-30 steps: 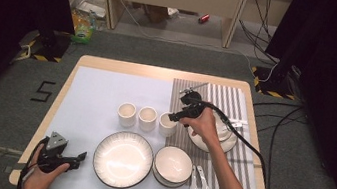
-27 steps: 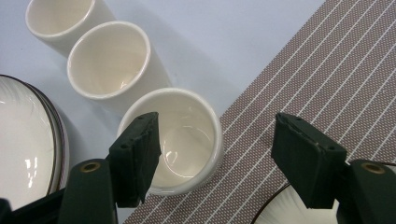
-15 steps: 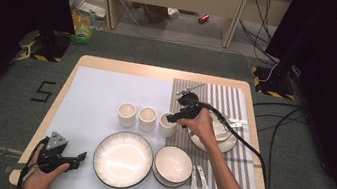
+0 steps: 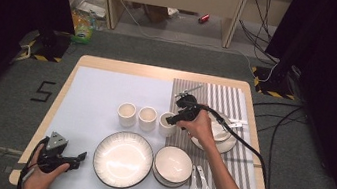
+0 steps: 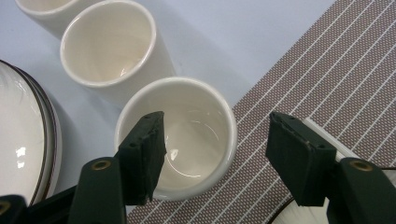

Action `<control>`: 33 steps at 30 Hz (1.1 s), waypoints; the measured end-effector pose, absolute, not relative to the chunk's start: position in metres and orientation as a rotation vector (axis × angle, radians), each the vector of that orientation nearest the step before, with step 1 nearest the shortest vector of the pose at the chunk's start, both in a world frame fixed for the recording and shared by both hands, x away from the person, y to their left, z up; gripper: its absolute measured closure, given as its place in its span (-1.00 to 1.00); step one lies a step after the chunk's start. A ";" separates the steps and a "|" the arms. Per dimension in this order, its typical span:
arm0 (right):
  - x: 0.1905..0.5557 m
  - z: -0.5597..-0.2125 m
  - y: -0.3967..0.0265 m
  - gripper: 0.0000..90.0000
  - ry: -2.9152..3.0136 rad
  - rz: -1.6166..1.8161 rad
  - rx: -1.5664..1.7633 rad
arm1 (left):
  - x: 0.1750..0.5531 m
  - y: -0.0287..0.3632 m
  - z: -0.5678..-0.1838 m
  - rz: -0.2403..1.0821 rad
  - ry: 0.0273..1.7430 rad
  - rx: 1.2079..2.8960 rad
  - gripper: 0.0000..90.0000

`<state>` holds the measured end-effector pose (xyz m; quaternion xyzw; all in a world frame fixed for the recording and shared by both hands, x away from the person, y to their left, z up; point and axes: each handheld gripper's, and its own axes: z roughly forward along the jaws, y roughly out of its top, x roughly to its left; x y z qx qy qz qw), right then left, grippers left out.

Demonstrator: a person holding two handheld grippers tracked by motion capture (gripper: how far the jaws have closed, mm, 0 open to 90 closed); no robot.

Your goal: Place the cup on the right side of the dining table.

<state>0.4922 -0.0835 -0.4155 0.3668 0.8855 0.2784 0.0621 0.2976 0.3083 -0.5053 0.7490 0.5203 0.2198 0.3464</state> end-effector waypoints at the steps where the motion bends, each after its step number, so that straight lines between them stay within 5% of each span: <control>1: 0.492 -0.415 -0.083 -0.13 2.677 0.842 1.109 | 0.298 0.308 -0.505 0.570 1.350 1.944 -0.68; 33: 0.498 -0.437 -0.077 0.48 2.727 0.744 1.046 | 0.297 0.308 -0.505 0.571 1.350 1.942 -0.68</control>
